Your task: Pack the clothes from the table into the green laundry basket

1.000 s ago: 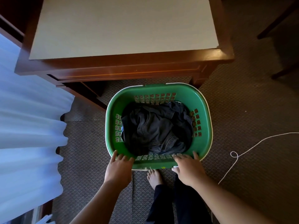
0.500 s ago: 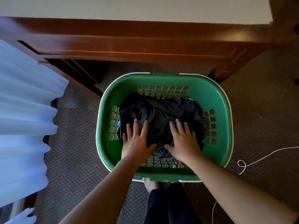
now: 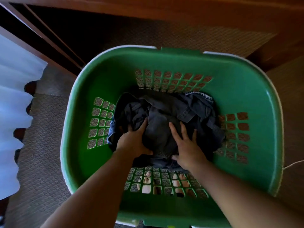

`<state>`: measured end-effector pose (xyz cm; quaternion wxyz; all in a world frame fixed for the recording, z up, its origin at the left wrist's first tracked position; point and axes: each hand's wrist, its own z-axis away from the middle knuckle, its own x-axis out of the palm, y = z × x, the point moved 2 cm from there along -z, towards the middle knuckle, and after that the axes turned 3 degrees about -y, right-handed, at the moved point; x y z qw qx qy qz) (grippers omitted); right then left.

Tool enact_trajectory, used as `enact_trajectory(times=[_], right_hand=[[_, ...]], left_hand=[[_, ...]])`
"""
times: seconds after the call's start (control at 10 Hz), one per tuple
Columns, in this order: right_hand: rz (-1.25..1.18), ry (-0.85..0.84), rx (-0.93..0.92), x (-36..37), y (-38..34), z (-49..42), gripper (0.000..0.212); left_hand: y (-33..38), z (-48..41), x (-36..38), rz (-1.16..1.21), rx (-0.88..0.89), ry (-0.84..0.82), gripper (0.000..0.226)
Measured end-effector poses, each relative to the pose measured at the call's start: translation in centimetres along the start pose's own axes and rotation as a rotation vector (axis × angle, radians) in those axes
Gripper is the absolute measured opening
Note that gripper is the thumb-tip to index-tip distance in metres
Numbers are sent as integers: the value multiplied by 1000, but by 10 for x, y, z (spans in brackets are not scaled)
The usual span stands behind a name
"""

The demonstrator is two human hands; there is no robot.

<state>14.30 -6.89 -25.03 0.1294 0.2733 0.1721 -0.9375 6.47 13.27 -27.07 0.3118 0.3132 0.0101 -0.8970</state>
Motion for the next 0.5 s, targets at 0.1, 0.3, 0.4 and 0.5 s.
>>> enact_trajectory(times=[0.1,0.3,0.4,0.5], right_hand=[[7,-15,-11,0,3,-5,126],[19,-8,-42,-15,-4,28,124],[-28,-35,-9,-26,-11,60,111],[-106,20,-58,-27,-20,111,93]], left_hand=[[-3,-9,1,13,12,-12,148],[4,18,-15,29,32,-85,155],[10,54,-27,78,-8,-69,143],[15,109,-26,134,67,80,125]])
